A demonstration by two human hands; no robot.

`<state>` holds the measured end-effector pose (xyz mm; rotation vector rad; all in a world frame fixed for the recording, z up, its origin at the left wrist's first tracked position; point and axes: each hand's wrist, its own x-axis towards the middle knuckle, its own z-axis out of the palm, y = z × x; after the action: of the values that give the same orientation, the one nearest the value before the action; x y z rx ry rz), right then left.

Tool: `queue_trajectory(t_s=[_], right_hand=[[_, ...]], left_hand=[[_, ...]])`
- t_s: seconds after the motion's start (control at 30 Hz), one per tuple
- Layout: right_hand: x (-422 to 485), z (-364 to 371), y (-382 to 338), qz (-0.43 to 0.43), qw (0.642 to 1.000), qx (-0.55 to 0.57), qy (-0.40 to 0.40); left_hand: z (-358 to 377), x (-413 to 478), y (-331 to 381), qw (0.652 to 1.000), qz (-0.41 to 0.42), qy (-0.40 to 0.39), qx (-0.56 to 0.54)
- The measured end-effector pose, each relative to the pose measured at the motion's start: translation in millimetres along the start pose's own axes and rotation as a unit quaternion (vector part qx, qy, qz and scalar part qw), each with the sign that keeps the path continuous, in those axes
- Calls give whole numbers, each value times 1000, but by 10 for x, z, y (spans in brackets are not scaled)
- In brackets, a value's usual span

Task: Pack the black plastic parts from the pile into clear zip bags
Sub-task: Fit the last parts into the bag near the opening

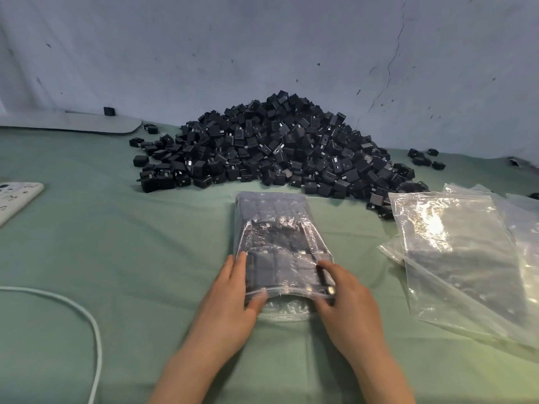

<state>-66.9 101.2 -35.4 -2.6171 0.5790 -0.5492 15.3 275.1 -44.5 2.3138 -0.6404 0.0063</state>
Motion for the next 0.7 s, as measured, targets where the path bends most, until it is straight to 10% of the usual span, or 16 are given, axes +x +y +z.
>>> queue_trajectory(t_s=[0.53, 0.7], right_hand=[[551, -773, -303, -72, 937, 143, -310], [1290, -322, -488, -30, 985, 118, -120]], left_hand=[[-690, 358, 290, 976, 0, -211, -46], [-508, 963, 310, 999, -28, -37, -13]])
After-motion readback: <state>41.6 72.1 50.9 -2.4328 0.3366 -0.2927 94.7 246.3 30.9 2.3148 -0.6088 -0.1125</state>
